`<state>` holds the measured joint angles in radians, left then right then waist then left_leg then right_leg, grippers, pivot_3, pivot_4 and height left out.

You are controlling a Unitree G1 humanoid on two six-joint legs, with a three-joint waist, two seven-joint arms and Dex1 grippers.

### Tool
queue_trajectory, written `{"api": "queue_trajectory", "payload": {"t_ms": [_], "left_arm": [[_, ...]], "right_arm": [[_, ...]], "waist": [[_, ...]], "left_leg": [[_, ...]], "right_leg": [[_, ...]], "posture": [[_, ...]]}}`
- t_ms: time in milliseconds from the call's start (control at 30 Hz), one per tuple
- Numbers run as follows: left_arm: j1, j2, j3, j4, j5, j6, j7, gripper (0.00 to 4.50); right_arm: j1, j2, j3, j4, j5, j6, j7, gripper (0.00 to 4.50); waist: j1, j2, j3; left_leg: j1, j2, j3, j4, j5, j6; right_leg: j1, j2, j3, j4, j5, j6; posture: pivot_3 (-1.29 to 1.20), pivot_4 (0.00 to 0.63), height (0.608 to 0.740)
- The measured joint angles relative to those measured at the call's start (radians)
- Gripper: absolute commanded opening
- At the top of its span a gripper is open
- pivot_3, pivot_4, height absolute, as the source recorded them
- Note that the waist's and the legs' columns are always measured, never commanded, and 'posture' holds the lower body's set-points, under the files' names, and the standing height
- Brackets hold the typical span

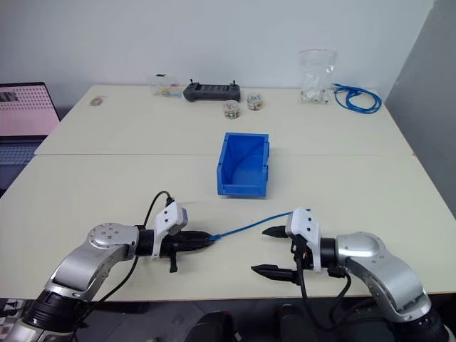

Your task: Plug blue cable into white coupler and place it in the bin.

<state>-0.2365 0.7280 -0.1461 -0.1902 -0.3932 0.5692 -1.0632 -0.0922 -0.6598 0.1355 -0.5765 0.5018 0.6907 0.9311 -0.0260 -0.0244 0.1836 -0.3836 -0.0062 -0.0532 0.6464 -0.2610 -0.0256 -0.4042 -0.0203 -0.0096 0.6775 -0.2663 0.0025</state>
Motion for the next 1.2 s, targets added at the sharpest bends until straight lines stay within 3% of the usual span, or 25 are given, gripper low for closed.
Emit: {"api": "queue_trajectory", "payload": {"t_ms": [233, 467, 767, 1000, 1200], "left_arm": [[-0.103, -0.042, 0.110, -0.092, -0.253, 0.245, 0.017, 0.21], [-0.166, -0.119, 0.269, -0.102, -0.615, 0.531, 0.138, 0.21], [-0.177, -0.140, 0.327, -0.113, -0.830, 0.644, 0.279, 0.21], [-0.177, -0.141, 0.333, -0.114, -0.885, 0.645, 0.341, 0.21], [-0.177, -0.141, 0.332, -0.123, -0.903, 0.639, 0.372, 0.21]], "right_arm": [[0.017, 0.030, -0.130, -0.013, 0.217, 0.165, -0.073, 4.50], [-0.080, 0.214, -0.181, 0.003, 0.436, 0.278, -0.273, 4.50], [-0.224, 0.315, -0.216, 0.049, 0.631, 0.301, -0.426, 4.50], [-0.262, 0.319, -0.207, 0.079, 0.711, 0.306, -0.471, 4.50], [-0.276, 0.314, -0.188, 0.099, 0.734, 0.306, -0.478, 3.33]], "waist": [[-0.004, -0.001, 0.001], [-0.005, -0.001, 0.001], [-0.003, -0.001, 0.001], [-0.003, -0.001, 0.001], [-0.003, -0.001, 0.001]], "left_leg": [[0.001, 0.001, 0.000, 0.000, 0.000, 0.000], [0.000, 0.001, -0.001, 0.000, 0.000, 0.000], [0.001, 0.000, -0.001, 0.000, 0.000, 0.000], [0.001, 0.000, 0.000, 0.000, 0.000, 0.000], [0.000, 0.000, 0.000, 0.000, 0.000, 0.000]], "right_leg": [[0.000, 0.000, 0.000, 0.000, 0.000, 0.000], [0.000, 0.001, 0.000, 0.001, 0.000, 0.000], [0.000, 0.000, 0.001, 0.001, 0.000, 0.000], [0.000, 0.000, 0.001, 0.001, 0.000, 0.000], [0.000, 0.000, 0.002, 0.001, 0.000, 0.000]], "posture": [[0.00, 0.150, 0.740], [0.00, 0.150, 0.740], [0.00, 0.150, 0.740], [0.00, 0.150, 0.740], [0.00, 0.150, 0.740]]}}
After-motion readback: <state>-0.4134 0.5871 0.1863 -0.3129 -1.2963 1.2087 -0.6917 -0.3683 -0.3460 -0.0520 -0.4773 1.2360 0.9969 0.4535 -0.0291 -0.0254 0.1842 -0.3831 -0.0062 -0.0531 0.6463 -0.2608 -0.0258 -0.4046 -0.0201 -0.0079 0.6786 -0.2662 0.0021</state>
